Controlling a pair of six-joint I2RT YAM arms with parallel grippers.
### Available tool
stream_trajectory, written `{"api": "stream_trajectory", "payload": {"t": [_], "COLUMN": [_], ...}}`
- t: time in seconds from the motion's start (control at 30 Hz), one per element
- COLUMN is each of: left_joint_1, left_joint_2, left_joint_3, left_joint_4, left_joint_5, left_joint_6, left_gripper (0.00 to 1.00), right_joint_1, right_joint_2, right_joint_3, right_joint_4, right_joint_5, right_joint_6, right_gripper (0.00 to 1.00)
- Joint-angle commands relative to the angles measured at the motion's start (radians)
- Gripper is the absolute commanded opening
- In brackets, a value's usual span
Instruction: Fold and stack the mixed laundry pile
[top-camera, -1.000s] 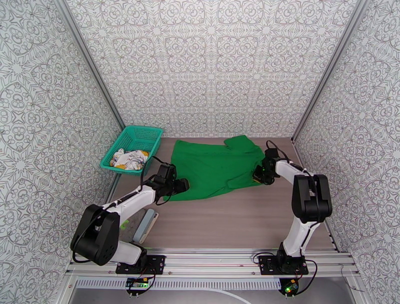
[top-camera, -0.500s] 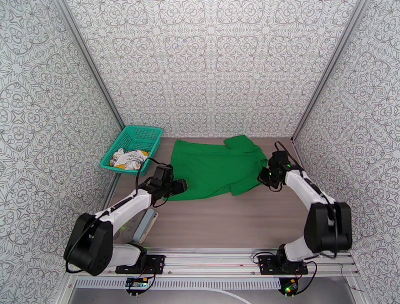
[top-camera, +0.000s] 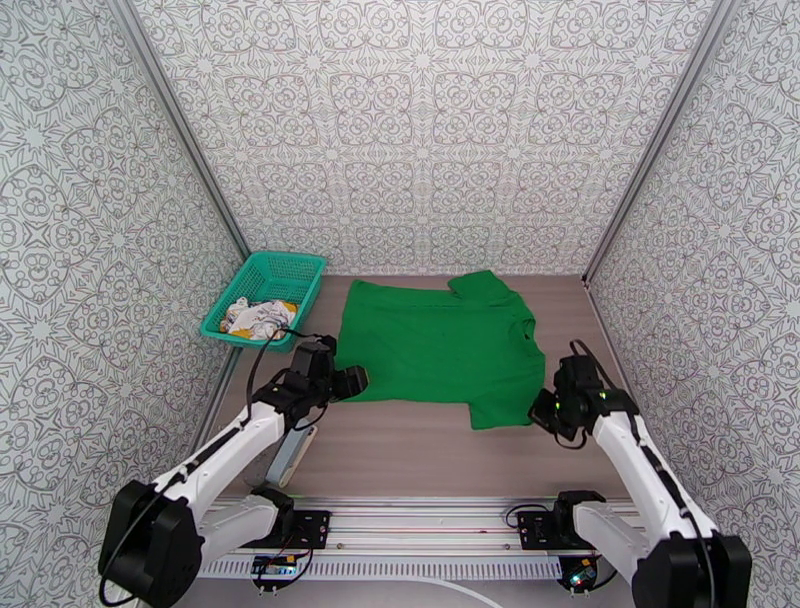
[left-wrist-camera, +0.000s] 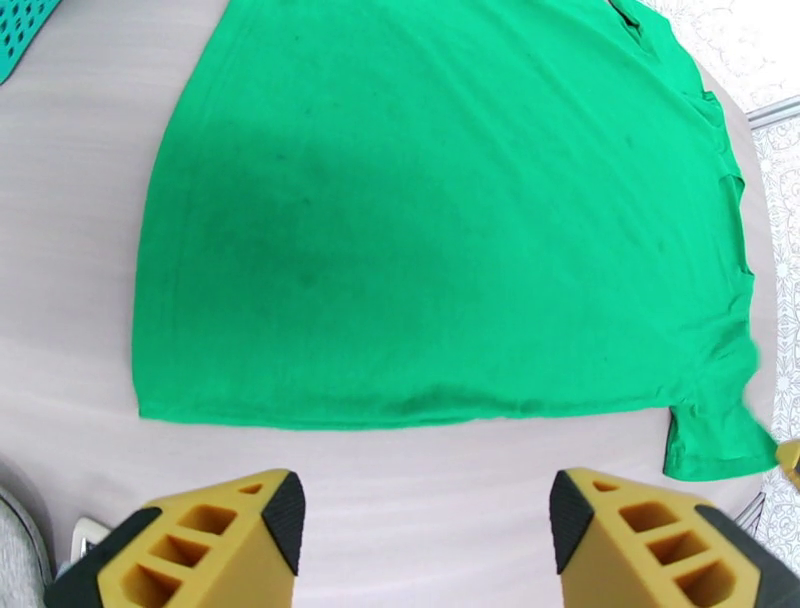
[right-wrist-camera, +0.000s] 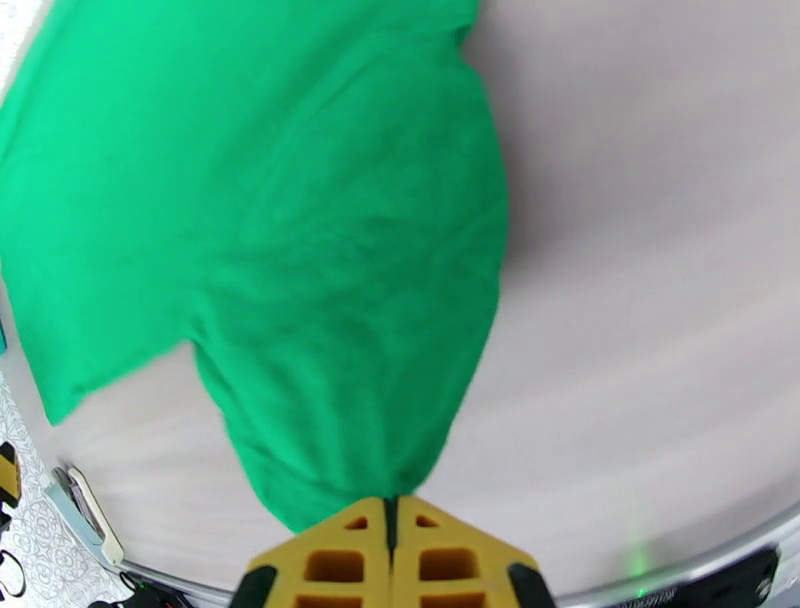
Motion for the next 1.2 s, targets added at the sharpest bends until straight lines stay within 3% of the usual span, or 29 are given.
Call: {"api": "stream_trajectory", "payload": {"t": [0.0, 0.07, 0.1, 0.27, 0.43, 0.57, 0.73, 1.17], "left_joint_1": [0.001, 0.001, 0.001, 0.012, 0.058, 0.133, 0.148, 0.117], "left_joint_2": [-0.025, -0.036, -0.043, -0.040, -0.013, 0.031, 0.120, 0.338], "left_joint_3": [-0.030, -0.036, -0.039, -0.034, -0.079, -0.110, -0.085, -0.016], "left_joint_4": [-0.056, -0.074, -0.082, -0.174, -0.194, -0.131, -0.060, 0.072], "left_joint_5": [-0.006, -0.009, -0.010, -0.059, -0.090, -0.067, -0.055, -0.112], "left_joint_6": [-0.004, -0.004, -0.005, -0.022, -0.083, -0.115, -0.149, -0.218], "left_gripper": [0.70, 0.70, 0.70, 0.71, 0.73, 0.73, 0.70, 0.56], "right_joint_1": [0.005, 0.005, 0.005, 0.005, 0.015, 0.012, 0.000, -0.067], "right_joint_2": [-0.026, -0.038, -0.051, -0.087, 0.016, 0.114, 0.230, 0.204], "right_joint_3": [-0.040, -0.051, -0.049, 0.028, 0.057, 0.039, 0.012, -0.040], "right_joint_4": [-0.047, -0.072, -0.088, -0.133, -0.072, 0.061, 0.180, 0.179], "right_joint_5": [0.022, 0.030, 0.034, 0.035, 0.014, 0.005, -0.105, -0.107], "right_joint_6": [0.052, 0.062, 0.064, 0.055, 0.024, 0.041, 0.068, 0.056], "right_gripper": [0.10, 0.26, 0.29, 0.31, 0.37, 0.46, 0.47, 0.48]}}
